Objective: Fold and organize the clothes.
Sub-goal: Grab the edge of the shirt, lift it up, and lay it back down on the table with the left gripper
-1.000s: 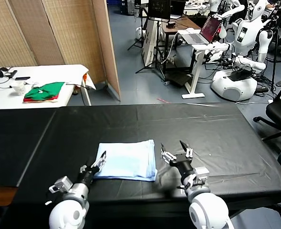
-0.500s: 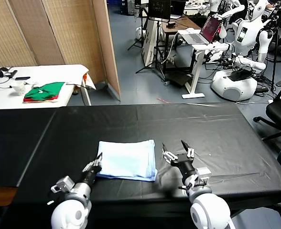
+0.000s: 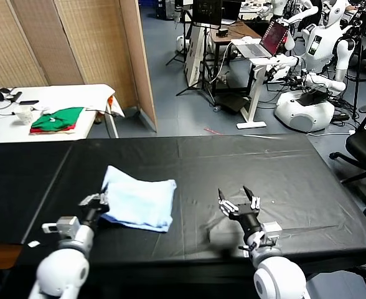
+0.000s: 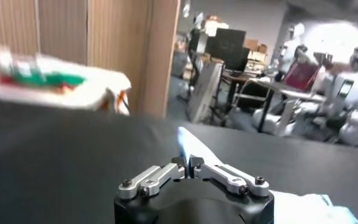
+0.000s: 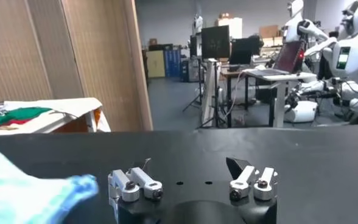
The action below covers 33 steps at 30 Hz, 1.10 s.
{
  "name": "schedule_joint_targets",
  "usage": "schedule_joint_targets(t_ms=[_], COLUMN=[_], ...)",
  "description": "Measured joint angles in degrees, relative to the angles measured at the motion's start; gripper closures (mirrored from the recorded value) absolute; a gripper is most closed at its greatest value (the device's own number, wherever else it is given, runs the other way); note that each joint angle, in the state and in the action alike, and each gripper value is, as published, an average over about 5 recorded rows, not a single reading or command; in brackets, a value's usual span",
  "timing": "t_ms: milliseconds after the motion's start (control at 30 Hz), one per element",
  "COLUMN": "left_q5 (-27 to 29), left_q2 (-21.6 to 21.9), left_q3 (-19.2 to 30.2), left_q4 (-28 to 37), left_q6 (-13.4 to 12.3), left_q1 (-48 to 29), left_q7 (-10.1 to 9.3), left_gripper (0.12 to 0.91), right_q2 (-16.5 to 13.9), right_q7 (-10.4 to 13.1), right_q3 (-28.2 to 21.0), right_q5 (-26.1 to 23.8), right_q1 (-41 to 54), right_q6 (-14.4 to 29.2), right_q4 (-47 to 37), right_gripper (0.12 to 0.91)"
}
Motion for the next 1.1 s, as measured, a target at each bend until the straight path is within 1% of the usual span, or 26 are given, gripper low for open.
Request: schedule_joint_targets(t_ms=[100, 300, 400, 500, 567, 633, 767, 900, 1000, 1100], left_q5=[1.0, 6.1, 7.3, 8.0, 8.8, 10.0, 13.4, 16.4, 17.5, 17.7], left_q2=[5.1, 14.1, 17.0, 17.5, 16.3, 13.8, 6.7, -0.9, -5.8, -9.5], left_q3=[-2.7, -8.8, -10.9, -10.6, -9.0, -6.5, 0.3, 7.8, 12.6, 16.4], left_q4=[-1.1, -3.3, -4.6, -5.9, -6.5, -6.7, -5.9, -3.1, -0.6, 1.2], left_q6=[-0.2, -2.1, -1.6, -0.8, -0.4, -0.3, -0.6, -1.0, -1.1, -1.1], left_q1=[1.2, 3.8, 4.3, 4.1, 4.1, 4.4, 4.4, 3.6, 3.0, 2.4], left_q7=[-0.02, -0.26, -0.69, -1.35, -1.68, -1.82, -2.46, -3.49, -3.78, -3.68], left_gripper=[0.850, 0.850, 0.850, 0.850, 0.850, 0.850, 0.850, 0.850, 0.850, 0.850], right_q2=[0.3, 1.1, 1.3, 1.5, 1.6, 1.6, 1.6, 1.5, 1.2, 0.7], right_q7=[0.0, 0.0, 0.0, -0.1, -0.1, -0.1, -0.2, -0.4, -0.6, -1.0], right_q3=[-0.1, -0.2, -0.3, -0.3, -0.3, -0.3, -0.2, -0.5, -0.9, -1.6], right_q5=[0.0, 0.1, 0.2, 0.2, 0.2, 0.1, 0.0, 0.1, 0.7, 2.9], right_q1=[0.2, 0.6, 0.6, 0.4, 0.1, -0.2, -0.7, -1.0, -0.7, -0.1], right_q6=[0.0, -0.1, 0.1, 0.3, 0.3, 0.4, 0.4, 0.3, -0.2, -1.9], right_q4=[-0.3, -1.0, -1.3, -1.5, -1.5, -1.4, -1.2, -0.9, -0.9, -1.0], right_gripper=[0.118, 0.118, 0.118, 0.118, 0.118, 0.118, 0.118, 0.118, 0.118, 0.118])
